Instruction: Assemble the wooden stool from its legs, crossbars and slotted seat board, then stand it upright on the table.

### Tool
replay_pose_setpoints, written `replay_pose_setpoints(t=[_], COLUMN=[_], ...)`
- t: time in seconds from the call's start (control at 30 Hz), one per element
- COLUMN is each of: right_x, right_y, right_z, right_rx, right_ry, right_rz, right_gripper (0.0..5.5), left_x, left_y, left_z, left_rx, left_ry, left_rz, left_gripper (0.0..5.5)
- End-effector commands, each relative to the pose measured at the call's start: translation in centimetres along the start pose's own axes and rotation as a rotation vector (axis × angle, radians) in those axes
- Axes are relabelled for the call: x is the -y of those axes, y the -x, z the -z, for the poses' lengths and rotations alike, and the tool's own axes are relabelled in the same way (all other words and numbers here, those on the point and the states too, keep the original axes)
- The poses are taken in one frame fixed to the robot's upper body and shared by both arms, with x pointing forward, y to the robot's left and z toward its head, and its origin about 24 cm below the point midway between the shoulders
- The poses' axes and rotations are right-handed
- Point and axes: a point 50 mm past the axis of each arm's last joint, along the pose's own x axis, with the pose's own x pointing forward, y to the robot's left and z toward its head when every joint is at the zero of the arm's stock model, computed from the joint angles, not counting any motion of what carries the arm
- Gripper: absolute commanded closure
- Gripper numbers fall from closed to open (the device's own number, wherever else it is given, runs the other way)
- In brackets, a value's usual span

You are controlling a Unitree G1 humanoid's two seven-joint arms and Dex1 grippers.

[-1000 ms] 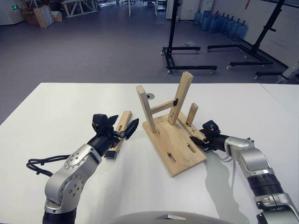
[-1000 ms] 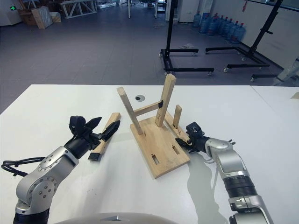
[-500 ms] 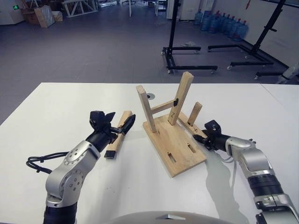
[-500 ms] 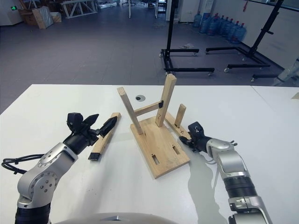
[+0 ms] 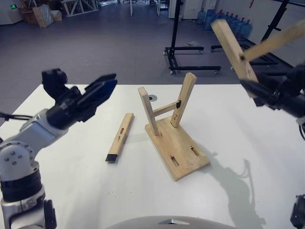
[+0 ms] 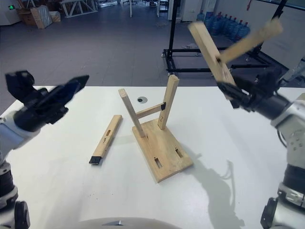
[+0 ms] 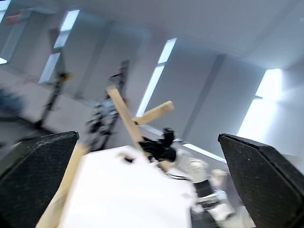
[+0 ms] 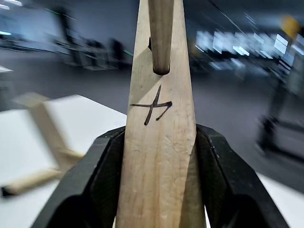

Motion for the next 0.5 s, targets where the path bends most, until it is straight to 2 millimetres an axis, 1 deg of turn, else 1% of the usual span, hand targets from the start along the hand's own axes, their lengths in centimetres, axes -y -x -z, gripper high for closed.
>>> replay_pose_setpoints(t=[0.03,0.1,0.2,0.27,0.33,0.5], right_x=[-4.6,-6.2,-7.5,-8.2,-8.8,-10.1], right_y=[-3.8,-5.2,-6.3,-6.6,-6.7,-7.3], right_z=[1.4,2.0,2.2,2.1,2.1,3.2], right_rx=[0.037,0.068,0.11,0.138,0.153,0.123], right_ry=[-0.137,-0.203,-0.275,-0.317,-0.369,-0.463], right_rz=[-0.288,-0.357,-0.408,-0.434,-0.46,-0.49], right_gripper=[3.45,3.45,3.45,3.45,3.45,3.45], left_x=[-0.3,-0.6,-0.8,-0.8,-0.6,-0.3], left_y=[-2.1,-2.7,-3.1,-3.2,-3.2,-3.9], left_z=[0.8,1.2,1.5,1.7,1.5,0.4], left_rx=[-0.028,-0.036,-0.038,-0.048,-0.03,0.025], left_ry=[0.074,0.08,0.073,0.067,0.082,0.115], left_rz=[0.048,0.039,0.035,0.038,0.059,0.101], left_gripper=[0.1,0.1,0.1,0.1,0.1,0.1])
